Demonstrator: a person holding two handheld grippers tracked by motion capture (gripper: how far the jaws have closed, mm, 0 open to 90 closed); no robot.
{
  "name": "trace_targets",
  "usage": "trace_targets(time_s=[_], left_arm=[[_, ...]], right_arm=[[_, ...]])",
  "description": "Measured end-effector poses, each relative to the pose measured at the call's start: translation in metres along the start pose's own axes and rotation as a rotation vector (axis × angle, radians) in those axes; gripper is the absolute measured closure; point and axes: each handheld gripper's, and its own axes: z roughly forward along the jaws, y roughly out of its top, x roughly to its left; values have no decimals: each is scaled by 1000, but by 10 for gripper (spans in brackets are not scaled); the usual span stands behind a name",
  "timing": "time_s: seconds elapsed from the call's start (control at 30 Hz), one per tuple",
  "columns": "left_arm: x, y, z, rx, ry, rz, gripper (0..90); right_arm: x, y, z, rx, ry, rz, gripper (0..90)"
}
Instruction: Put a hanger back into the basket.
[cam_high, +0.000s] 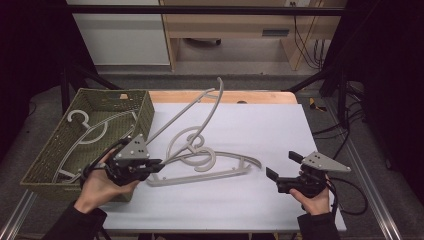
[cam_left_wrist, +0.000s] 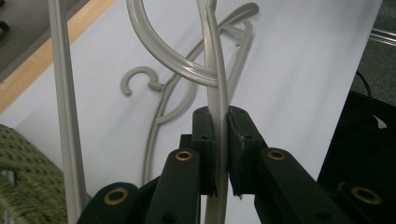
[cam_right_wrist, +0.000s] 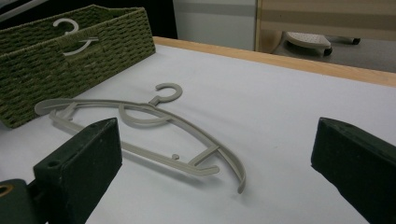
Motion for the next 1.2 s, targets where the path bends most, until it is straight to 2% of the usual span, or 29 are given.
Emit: trace_targets(time_s=[0.13, 0.27, 0.53, 0.83, 1.0, 1.2], left_arm=[[16, 0, -8, -7, -16, -20, 823], [28, -2, -11, 9, 9, -33, 823], [57, -14, -22, -9, 38, -91, 823], [86, -38, -34, 6, 56, -135, 822], [99, -56, -40, 32, 63, -149, 822], [108, -71, -44, 61, 68, -165, 822]], right_arm=[[0, 0, 0, 1, 1, 3, 20], [-1, 0, 0, 2, 1, 3, 20], [-1, 0, 0, 3, -1, 4, 20], [-1, 0, 0, 3, -2, 3, 20], [-2, -1, 0, 4, -2, 2, 20], [-2, -2, 2, 7, -2, 7, 20]])
